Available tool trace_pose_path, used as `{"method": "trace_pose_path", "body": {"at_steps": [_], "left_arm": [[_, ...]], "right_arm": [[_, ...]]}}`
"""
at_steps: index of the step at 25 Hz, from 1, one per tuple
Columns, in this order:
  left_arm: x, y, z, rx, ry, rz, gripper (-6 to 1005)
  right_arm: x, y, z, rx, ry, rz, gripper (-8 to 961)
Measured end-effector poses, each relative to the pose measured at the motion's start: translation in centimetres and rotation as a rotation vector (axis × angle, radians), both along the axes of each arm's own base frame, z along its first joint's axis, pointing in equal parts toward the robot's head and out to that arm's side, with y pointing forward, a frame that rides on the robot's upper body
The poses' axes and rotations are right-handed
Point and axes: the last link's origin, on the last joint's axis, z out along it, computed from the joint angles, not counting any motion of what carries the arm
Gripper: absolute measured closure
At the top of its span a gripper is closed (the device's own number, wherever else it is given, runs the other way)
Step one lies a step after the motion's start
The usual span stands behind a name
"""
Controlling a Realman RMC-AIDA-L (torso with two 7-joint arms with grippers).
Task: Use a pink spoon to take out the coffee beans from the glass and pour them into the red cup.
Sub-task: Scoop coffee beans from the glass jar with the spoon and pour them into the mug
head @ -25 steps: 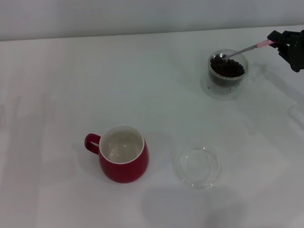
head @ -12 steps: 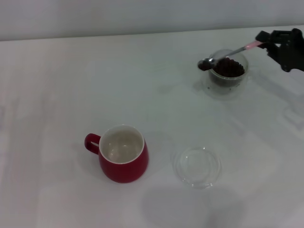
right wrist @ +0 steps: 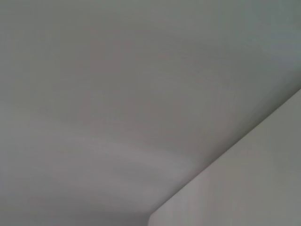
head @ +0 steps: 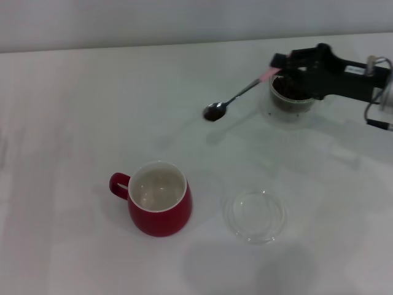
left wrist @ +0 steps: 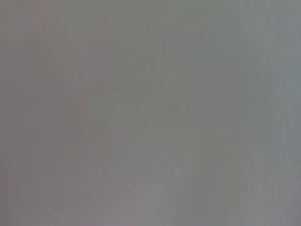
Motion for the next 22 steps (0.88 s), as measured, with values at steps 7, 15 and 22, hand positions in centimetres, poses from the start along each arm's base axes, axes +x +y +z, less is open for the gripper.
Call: {"method": "trace_pose_path", "body": {"at_steps": [7,15,22], "left_arm": [[-0.2,-0.2,0.0,0.002,-0.005,0.009,241],[0.2,0.2,-0.1,0.001,-0.005,-0.004,241],[0.3,0.4,0.0,0.0,0.0,-0.01,242]], "right_arm": [[-2.4,-0.2,-2.2,-0.056,0.016,0.077,807],[-3.3,-1.7,-5.2,-0.125,0.0,0.121,807],[-3.6,-2.1,-5.9,-0.102,-0.052,0.209,807]]}}
